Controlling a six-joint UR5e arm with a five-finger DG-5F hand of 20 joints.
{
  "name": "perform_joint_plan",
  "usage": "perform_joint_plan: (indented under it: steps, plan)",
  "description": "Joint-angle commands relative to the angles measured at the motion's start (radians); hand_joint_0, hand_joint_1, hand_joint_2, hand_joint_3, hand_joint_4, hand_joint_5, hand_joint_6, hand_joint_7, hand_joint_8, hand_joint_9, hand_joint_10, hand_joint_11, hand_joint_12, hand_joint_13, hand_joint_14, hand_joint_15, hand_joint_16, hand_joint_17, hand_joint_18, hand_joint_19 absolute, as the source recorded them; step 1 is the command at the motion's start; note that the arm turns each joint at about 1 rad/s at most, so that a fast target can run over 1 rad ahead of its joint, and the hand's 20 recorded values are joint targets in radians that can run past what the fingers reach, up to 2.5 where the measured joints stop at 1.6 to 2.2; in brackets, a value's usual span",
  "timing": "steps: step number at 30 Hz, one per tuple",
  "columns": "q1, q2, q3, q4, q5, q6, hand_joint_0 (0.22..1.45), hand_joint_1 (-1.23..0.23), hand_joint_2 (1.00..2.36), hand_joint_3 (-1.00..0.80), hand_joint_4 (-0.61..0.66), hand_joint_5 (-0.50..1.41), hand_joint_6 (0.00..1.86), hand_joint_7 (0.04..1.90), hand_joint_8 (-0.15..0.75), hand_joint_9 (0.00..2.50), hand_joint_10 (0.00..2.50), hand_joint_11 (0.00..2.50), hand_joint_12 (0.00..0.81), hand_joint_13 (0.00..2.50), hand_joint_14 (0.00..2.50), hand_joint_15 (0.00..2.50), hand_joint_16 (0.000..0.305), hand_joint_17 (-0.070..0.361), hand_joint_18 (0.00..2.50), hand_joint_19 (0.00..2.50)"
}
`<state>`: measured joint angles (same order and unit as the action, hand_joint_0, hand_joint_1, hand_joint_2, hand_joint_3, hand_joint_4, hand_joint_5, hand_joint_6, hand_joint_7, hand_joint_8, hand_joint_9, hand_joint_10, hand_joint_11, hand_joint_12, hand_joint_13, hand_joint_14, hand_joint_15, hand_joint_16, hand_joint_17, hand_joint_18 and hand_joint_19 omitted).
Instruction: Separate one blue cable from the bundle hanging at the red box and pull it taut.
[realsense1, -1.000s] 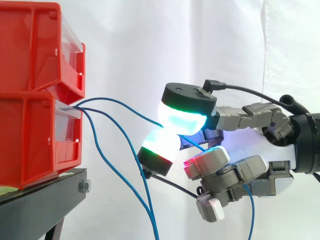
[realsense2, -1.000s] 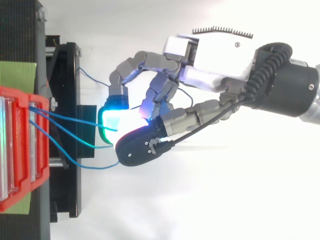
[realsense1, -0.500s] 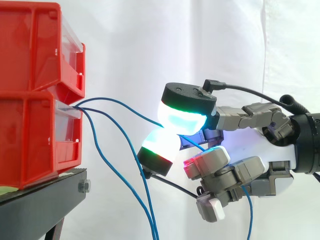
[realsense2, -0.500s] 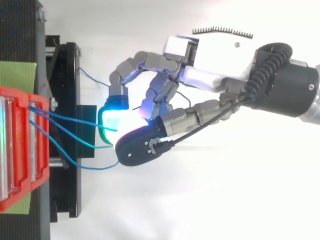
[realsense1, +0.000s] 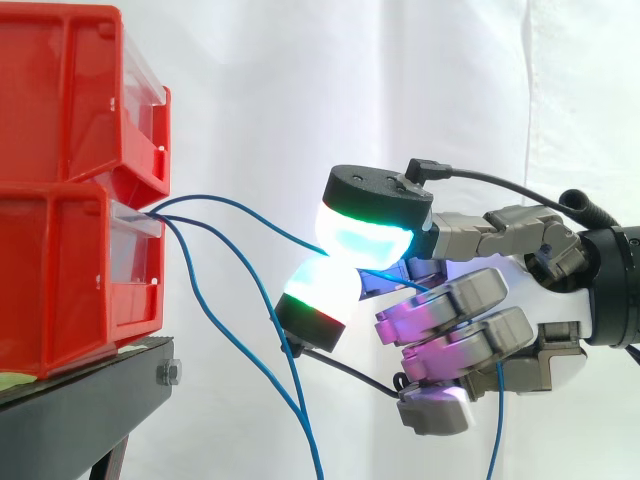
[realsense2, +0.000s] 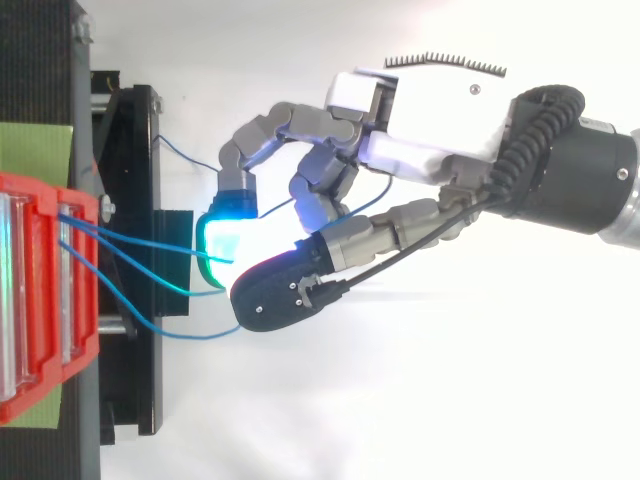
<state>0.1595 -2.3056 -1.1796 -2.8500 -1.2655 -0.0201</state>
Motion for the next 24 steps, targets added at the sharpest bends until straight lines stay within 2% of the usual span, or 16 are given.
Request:
perform_joint_plan:
  steps: [1, 2, 3, 7, 15, 24]
  plan:
    - [0.000, 0.000, 0.000, 0.000, 0.000, 0.000, 0.68, -0.69, 1.02, -0.09, -0.02, -0.19, 0.96, 1.02, 0.291, 1.01, 1.52, 1.10, 0.332, 1.18, 1.40, 1.28, 0.046, 0.104, 1.16, 1.21]
    - [0.000, 0.000, 0.000, 0.000, 0.000, 0.000, 0.68, -0.69, 1.01, -0.09, -0.02, -0.19, 0.96, 1.01, 0.293, 1.00, 1.55, 1.11, 0.341, 1.15, 1.53, 1.25, 0.046, 0.104, 1.18, 1.22]
    - [0.000, 0.000, 0.000, 0.000, 0.000, 0.000, 0.68, -0.69, 1.01, -0.09, -0.02, -0.20, 0.96, 1.01, 0.294, 1.00, 1.57, 1.09, 0.345, 1.15, 1.55, 1.26, 0.047, 0.105, 1.18, 1.23]
    - [0.000, 0.000, 0.000, 0.000, 0.000, 0.000, 0.69, -0.69, 1.02, -0.09, -0.02, -0.20, 0.96, 1.01, 0.302, 0.99, 1.63, 1.07, 0.345, 1.07, 1.87, 1.19, 0.044, 0.100, 1.23, 1.34]
    - [0.000, 0.000, 0.000, 0.000, 0.000, 0.000, 0.69, -0.69, 1.02, -0.09, -0.02, -0.19, 0.96, 1.00, 0.307, 0.98, 1.67, 1.05, 0.347, 1.03, 2.07, 1.17, 0.042, 0.095, 1.28, 1.44]
    - [0.000, 0.000, 0.000, 0.000, 0.000, 0.000, 0.69, -0.70, 1.02, -0.08, -0.02, -0.19, 0.96, 1.01, 0.308, 0.99, 1.68, 1.04, 0.348, 1.02, 2.10, 1.17, 0.043, 0.096, 1.29, 1.44]
